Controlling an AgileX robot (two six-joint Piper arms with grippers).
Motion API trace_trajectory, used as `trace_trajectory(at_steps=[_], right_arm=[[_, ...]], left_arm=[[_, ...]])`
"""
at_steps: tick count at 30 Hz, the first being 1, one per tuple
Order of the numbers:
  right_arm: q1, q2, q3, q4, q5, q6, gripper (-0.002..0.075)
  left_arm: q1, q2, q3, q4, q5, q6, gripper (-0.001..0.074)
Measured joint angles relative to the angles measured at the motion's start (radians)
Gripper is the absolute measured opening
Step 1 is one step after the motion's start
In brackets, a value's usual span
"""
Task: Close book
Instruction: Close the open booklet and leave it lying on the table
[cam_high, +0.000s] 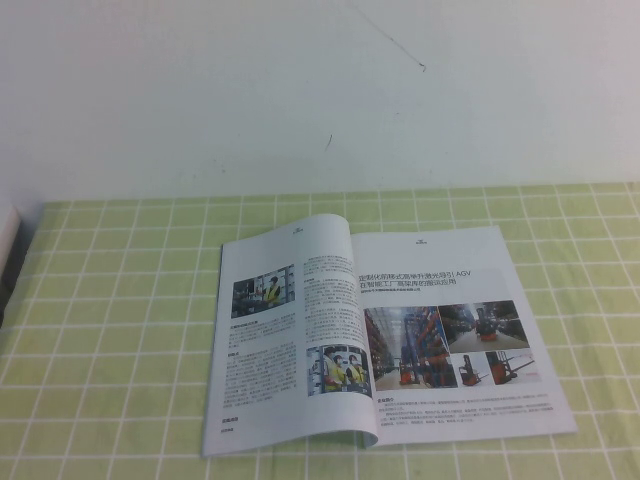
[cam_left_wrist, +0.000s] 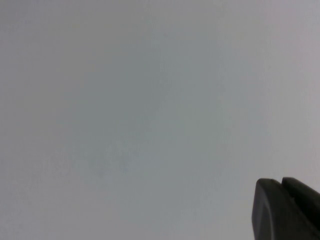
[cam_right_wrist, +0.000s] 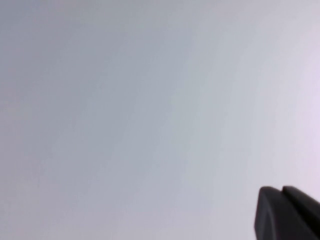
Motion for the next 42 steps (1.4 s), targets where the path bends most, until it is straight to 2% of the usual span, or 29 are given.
trace_trajectory(at_steps=[3, 7, 10, 12, 14, 19, 22, 28, 30, 37, 42], right_arm=[[0.000, 0.000, 0.000, 0.063, -0.102, 0.002, -0.0001], [0.000, 0.000, 0.000, 0.132, -0.129, 0.002, -0.0001], [0.000, 0.000, -0.010, 0.139, -0.078, 0.002, -0.0001], [0.000, 0.000, -0.052, 0.141, 0.021, 0.002, -0.0001], [0.000, 0.000, -0.113, 0.141, 0.157, -0.008, -0.0001], [0.000, 0.017, -0.290, 0.141, 0.459, -0.090, -0.0001], [0.000, 0.094, -0.400, 0.141, 0.624, -0.105, -0.0001], [0.000, 0.328, -0.587, 0.147, 0.900, -0.111, -0.0001], [0.000, 0.411, -0.640, 0.164, 0.976, -0.126, -0.0001], [0.000, 0.700, -0.756, 0.327, 1.260, -0.267, -0.0001], [0.000, 0.859, -0.758, 0.412, 1.347, -0.421, -0.0001]], left_arm=[[0.000, 0.000, 0.000, 0.000, -0.102, -0.007, -0.0004], [0.000, 0.000, 0.000, 0.000, -0.224, -0.030, -0.0004], [0.000, 0.000, 0.000, -0.002, -0.294, -0.044, -0.0004], [0.000, 0.000, 0.000, -0.002, -0.295, -0.067, -0.0004], [0.000, -0.002, 0.000, 0.010, -0.224, -0.089, -0.0004], [0.000, -0.002, -0.099, 0.164, 0.222, -0.203, -0.0004], [0.000, -0.002, -0.181, 0.246, 0.411, -0.274, -0.0004], [0.000, 0.059, -0.323, 0.260, 0.808, -0.364, -0.0004], [0.000, 0.093, -0.339, 0.224, 0.893, -0.374, -0.0004], [0.000, 0.128, -0.340, 0.133, 0.966, -0.391, -0.0004], [0.000, 0.128, -0.340, 0.001, 0.951, -0.404, -0.0004]])
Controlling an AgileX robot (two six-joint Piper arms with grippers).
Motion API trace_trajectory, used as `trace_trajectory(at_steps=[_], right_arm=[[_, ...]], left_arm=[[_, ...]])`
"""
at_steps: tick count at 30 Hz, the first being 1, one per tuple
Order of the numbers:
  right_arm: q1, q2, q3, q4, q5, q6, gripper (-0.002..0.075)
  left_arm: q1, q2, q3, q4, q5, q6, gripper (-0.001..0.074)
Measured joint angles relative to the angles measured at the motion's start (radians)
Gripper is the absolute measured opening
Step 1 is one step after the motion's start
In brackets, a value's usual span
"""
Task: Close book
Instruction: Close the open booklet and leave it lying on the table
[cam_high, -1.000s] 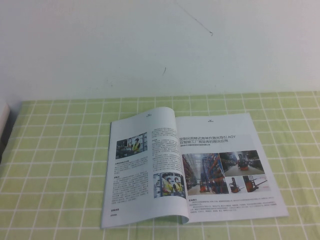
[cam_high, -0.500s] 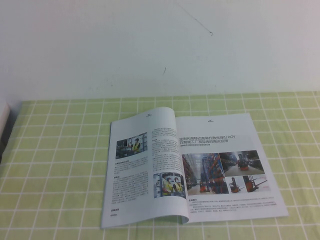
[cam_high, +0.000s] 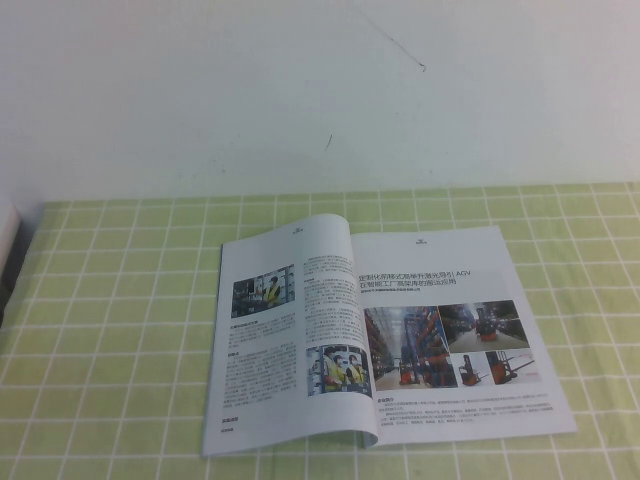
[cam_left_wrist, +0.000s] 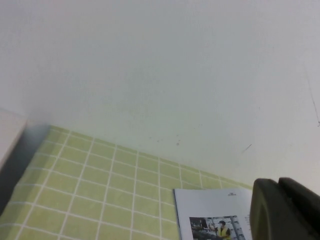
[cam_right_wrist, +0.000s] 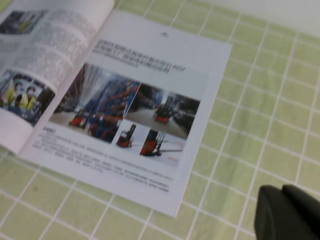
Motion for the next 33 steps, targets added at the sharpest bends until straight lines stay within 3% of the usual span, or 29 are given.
trace_trajectory(at_steps=[5, 9, 14, 23, 28, 33], right_arm=[[0.000, 0.138, 0.000, 0.133, 0.000, -0.164, -0.0001], [0.000, 0.275, -0.001, 0.289, -0.017, -0.340, -0.0001], [0.000, 0.476, -0.002, 0.458, -0.064, -0.499, -0.0001], [0.000, 0.790, -0.010, 0.653, -0.100, -0.712, -0.0001], [0.000, 0.910, -0.011, 0.722, -0.118, -0.802, -0.0001], [0.000, 0.994, -0.016, 0.748, -0.129, -0.869, -0.0001]], left_arm=[[-0.002, 0.041, -0.020, -0.091, 0.075, 0.031, -0.0004], [-0.019, 0.155, -0.042, -0.198, 0.205, 0.213, -0.0004], [-0.034, 0.378, -0.056, -0.454, 0.287, 0.517, -0.0004], [-0.038, 0.737, -0.107, -1.069, 0.197, 1.164, -0.0004], [-0.038, 0.975, -0.233, -1.124, 0.201, 1.303, -0.0004], [-0.038, 1.221, -0.362, -1.064, 0.128, 1.287, -0.0004]])
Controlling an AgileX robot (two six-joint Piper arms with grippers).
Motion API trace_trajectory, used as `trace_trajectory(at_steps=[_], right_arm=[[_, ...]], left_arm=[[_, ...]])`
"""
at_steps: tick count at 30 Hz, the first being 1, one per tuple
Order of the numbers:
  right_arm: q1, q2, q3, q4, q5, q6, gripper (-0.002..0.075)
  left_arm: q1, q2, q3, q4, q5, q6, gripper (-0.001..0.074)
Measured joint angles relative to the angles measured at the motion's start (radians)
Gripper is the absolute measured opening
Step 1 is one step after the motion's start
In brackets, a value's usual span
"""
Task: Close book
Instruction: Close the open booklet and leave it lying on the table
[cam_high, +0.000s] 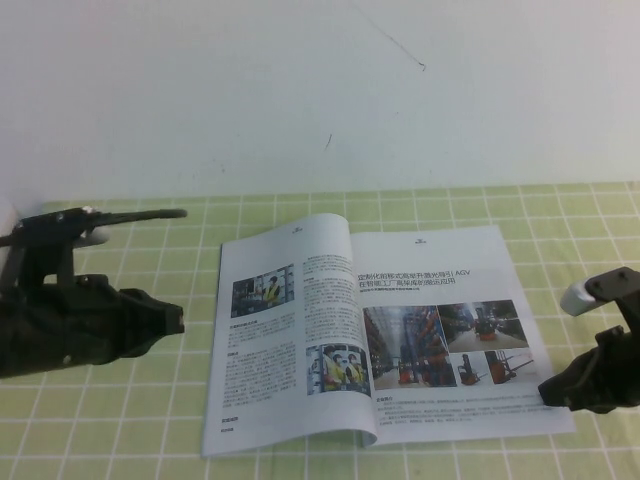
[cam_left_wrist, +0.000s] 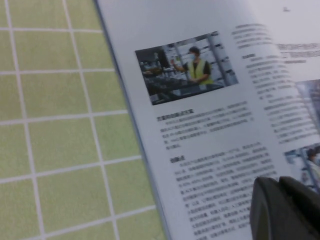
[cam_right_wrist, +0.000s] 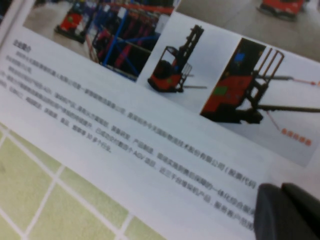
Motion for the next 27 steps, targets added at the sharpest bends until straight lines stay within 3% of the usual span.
trace_trajectory(at_steps=[13, 27], right_arm=[[-0.006, 0.030, -0.013, 0.016, 0.034, -0.013, -0.0001], [-0.006, 0.030, -0.013, 0.018, 0.038, -0.013, -0.0001]], left_arm=[[-0.016, 0.422, -0.186, 0.009, -0.118, -0.032, -0.0004], [-0.265, 0.523, -0.207, 0.028, -0.369, -0.071, -0.0004]])
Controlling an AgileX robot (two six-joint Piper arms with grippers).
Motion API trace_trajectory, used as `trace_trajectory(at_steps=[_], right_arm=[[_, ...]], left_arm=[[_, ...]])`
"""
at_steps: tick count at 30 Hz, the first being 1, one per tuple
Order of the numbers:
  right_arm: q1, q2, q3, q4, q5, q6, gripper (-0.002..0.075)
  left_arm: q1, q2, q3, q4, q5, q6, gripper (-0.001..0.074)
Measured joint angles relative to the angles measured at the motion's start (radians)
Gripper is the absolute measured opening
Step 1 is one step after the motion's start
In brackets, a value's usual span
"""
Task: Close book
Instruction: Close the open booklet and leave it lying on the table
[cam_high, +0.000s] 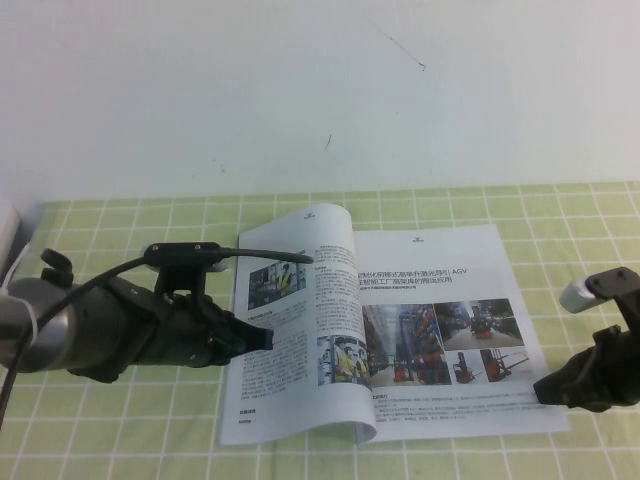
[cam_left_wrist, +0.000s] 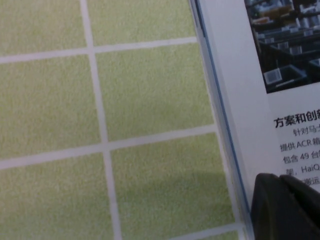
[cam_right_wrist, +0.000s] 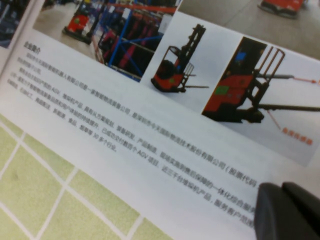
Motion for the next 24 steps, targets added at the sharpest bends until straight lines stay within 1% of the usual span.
trace_trajectory(at_steps=[7, 11, 16, 19, 24], right_arm=[[0.000, 0.002, 0.000, 0.018, 0.004, 0.000, -0.0001], [0.000, 0.005, 0.000, 0.026, 0.007, 0.000, -0.0001], [-0.002, 0.006, 0.000, 0.030, 0.011, 0.000, -0.0001], [-0.002, 0.007, 0.000, 0.033, 0.013, 0.000, -0.0001], [-0.002, 0.010, 0.000, 0.042, 0.015, -0.001, -0.0001]], left_arm=[[-0.121, 0.047, -0.052, -0.054, -0.052, -0.008, -0.0004], [-0.206, 0.091, -0.152, -0.082, 0.028, -0.013, -0.0004], [-0.291, 0.151, -0.327, -0.084, 0.132, -0.016, -0.0004], [-0.314, 0.170, -0.414, -0.058, 0.195, -0.016, -0.0004], [-0.318, 0.172, -0.514, -0.054, 0.253, -0.016, -0.0004]])
